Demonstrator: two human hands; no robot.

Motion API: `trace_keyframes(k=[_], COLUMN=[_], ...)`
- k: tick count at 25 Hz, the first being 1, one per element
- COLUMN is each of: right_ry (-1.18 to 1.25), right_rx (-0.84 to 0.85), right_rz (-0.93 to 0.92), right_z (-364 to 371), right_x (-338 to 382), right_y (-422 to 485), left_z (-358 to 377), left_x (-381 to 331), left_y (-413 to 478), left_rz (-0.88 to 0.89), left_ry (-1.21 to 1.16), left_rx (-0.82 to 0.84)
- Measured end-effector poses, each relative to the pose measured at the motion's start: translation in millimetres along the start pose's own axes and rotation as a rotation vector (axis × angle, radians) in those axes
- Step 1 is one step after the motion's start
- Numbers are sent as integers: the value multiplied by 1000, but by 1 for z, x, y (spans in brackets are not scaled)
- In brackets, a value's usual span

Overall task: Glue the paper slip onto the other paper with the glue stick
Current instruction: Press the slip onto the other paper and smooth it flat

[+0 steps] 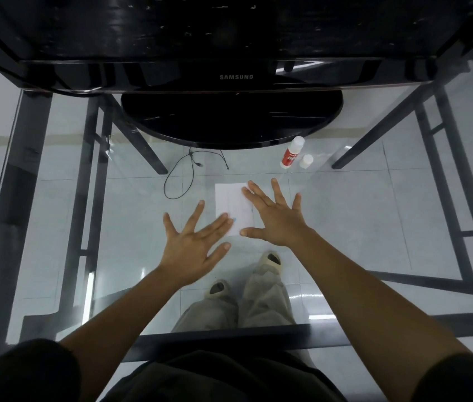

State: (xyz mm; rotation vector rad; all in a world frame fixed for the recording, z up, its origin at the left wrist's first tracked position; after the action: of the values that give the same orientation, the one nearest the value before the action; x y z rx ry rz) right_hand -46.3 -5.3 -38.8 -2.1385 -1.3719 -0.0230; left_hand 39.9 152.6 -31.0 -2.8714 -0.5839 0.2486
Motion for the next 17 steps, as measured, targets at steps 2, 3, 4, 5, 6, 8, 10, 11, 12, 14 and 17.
trace_keyframes(k=[2,3,4,5,6,8,10,11,12,14,17], right_ry=[-1,-2,-1,4,8,7,8,9,8,3,-1], right_rx=[0,-5,-7,-7,-4,1,5,4,1,-2,-1], right_rz=[2,0,-2,-4,-5,-3,1,1,1,3,6], right_z=[0,1,1,1,1,2,2,2,2,1,1], right_x=[0,1,1,1,1,0,1,1,1,0,1], right_y=[1,1,1,1,1,1,1,1,0,1,1], left_z=[5,5,4,1,-3,-8,-12,-12,-10,-5,2], left_x=[1,3,6,8,12,18,22,21,19,12,5], left_y=[-8,-7,-3,4,13,36,51,54,53,43,28], left_rz=[37,38,24,-5,-43,-121,-180,-204,-229,-284,-334], left_ry=[22,19,2,-26,-56,-90,-102,-101,-96,-81,-48], left_rx=[11,14,14,12,10,8,14,19,24,31,40])
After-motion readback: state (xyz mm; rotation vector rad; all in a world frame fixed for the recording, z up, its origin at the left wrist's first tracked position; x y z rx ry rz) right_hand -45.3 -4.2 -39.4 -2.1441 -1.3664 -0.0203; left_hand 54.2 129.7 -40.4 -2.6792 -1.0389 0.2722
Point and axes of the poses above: each hand's wrist, its own y-axis towards the middle knuckle, its own z-axis out of the palm, x = y × z, the point moved 6 cm from there along y, towards the middle knuckle, and after that the axes turned 5 degrees about -z, right-handed, at the moved point
